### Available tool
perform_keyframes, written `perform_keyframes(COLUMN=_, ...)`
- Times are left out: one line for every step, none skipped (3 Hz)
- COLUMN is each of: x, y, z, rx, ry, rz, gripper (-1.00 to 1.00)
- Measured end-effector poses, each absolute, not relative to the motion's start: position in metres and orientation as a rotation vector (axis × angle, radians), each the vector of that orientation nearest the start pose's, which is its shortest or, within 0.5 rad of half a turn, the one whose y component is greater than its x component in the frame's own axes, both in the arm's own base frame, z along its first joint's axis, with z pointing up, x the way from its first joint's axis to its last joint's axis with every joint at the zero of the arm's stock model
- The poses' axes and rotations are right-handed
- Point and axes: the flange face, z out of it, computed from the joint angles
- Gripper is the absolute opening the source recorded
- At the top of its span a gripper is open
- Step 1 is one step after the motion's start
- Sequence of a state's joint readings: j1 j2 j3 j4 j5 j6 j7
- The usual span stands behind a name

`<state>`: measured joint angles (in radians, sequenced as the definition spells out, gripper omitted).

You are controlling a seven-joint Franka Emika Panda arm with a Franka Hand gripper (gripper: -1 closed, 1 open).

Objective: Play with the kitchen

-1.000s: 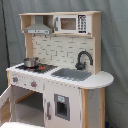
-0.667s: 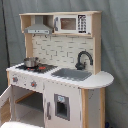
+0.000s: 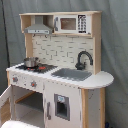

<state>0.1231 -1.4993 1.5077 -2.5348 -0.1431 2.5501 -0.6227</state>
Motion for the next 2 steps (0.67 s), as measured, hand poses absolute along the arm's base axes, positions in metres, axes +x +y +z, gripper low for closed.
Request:
perform_keyframes(x=0.002, y=0.479, z=0.358, rx=0.623, ry=1.509, rz=0.889, gripper=1.00)
perform_keyframes(x=0.004, y=0.495, z=0.359, rx=0.653, ry=1.513, rz=0.976, gripper=1.00)
